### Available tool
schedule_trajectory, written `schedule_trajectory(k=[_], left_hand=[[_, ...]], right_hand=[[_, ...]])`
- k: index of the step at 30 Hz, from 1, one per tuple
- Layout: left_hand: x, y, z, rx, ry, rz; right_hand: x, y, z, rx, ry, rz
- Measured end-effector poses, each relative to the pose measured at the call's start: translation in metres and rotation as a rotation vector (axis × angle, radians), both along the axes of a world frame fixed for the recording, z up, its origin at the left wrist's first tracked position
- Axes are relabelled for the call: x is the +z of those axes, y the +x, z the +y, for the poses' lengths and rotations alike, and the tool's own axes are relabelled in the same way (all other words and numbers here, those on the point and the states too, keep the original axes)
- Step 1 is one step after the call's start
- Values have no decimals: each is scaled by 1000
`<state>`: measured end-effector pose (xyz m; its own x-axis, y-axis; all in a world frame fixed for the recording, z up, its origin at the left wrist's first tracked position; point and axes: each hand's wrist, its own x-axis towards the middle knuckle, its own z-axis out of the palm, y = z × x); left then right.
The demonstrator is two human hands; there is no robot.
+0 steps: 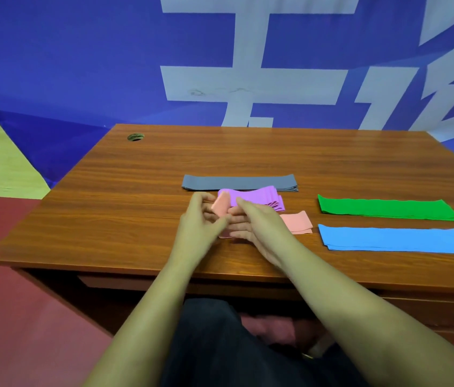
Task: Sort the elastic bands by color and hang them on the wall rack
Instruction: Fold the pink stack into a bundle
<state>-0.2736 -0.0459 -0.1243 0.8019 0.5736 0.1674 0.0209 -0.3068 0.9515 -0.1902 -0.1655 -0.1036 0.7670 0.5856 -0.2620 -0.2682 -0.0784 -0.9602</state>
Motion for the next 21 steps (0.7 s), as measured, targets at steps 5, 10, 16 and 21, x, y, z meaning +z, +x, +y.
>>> schedule_trajectory(k=[5, 10, 16, 21], left_hand=[[-7, 3, -8, -172, -46, -17], [-14, 3, -5, -176, 137, -40], [-27, 11, 6, -271, 103, 68], [-27, 19, 4, -252, 105, 35]], right_hand=[[4, 16, -9, 5, -22, 209], [4, 28, -14, -6, -195, 96], [34, 29, -8, 53, -90, 72], [58, 31, -9, 133, -49, 73]])
